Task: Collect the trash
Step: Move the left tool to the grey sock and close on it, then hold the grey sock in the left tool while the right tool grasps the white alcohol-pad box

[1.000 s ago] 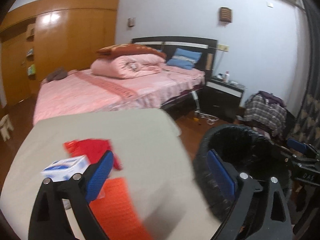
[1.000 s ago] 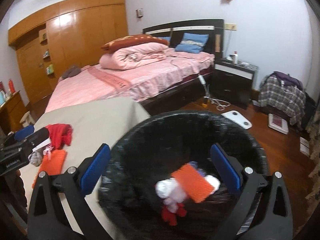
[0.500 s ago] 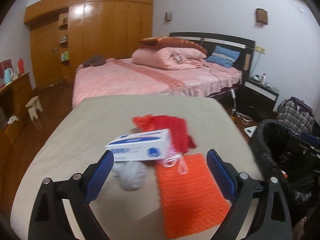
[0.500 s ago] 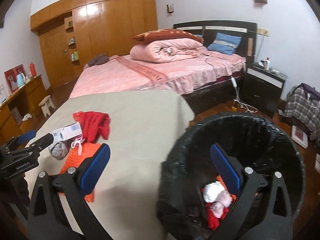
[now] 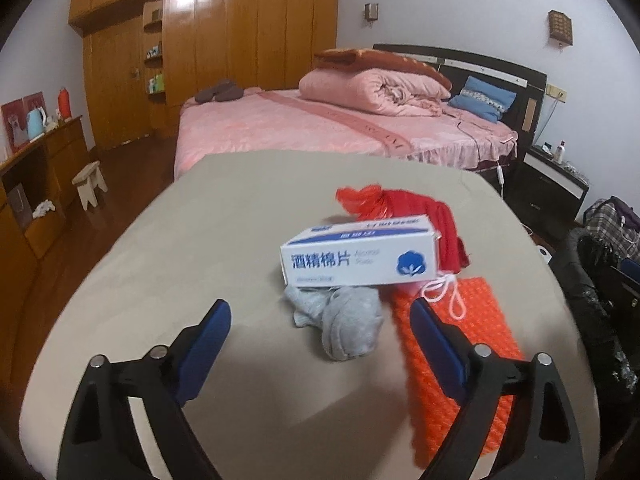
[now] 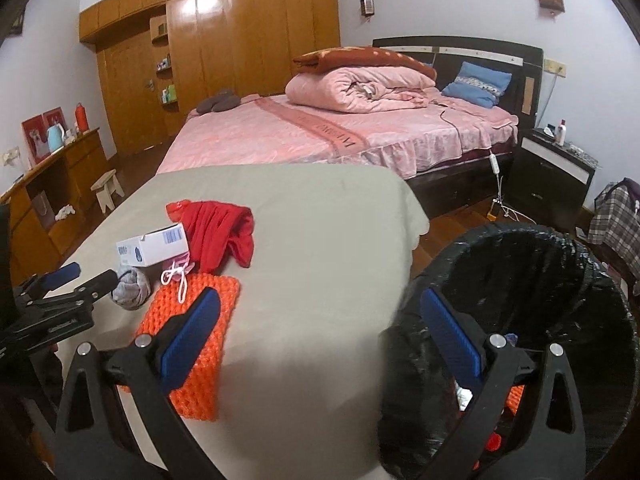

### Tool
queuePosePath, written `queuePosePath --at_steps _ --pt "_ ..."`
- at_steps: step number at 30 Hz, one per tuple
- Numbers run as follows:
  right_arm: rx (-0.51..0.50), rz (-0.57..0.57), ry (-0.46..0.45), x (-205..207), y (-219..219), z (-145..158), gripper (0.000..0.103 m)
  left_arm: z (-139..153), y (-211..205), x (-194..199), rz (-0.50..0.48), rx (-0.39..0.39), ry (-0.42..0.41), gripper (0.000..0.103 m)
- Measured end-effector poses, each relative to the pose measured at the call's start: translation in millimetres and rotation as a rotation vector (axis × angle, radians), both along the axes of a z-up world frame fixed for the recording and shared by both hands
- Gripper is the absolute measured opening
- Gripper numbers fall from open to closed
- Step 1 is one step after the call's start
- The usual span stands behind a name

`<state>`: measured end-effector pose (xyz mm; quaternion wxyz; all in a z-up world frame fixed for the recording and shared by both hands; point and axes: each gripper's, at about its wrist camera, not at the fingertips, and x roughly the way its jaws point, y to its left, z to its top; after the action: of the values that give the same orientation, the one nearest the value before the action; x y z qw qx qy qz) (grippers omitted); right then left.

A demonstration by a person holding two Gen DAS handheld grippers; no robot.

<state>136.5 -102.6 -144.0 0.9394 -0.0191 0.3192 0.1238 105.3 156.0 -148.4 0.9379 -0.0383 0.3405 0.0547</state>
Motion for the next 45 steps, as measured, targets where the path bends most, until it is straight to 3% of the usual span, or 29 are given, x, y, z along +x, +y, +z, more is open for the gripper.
queuePosePath --at_steps 7,10,12,17,26,33,45 --pt "-0.02 0.019 0.01 4 10 -6 0.097 -16 0 17 -0.014 -0.043 0.055 0.077" --pt "-0.023 0.02 0.015 5 11 -8 0.097 -20 -2 23 -0.027 -0.061 0.079 0.069" --pt "-0.025 0.02 0.018 6 13 -10 0.097 -26 -3 26 -0.043 -0.068 0.104 0.054" --pt "-0.029 0.024 0.024 9 16 -12 0.097 -26 0 26 -0.065 -0.095 0.101 0.038" --pt "-0.022 0.041 0.016 13 27 -8 0.097 -11 6 7 -0.061 -0.064 0.08 0.038" --pt "-0.007 0.084 0.011 16 46 -5 0.097 -3 35 -15 0.034 -0.036 0.068 0.038" --pt "-0.017 0.205 0.021 25 105 -8 0.097 0 61 -12 0.11 -0.021 0.041 0.038"
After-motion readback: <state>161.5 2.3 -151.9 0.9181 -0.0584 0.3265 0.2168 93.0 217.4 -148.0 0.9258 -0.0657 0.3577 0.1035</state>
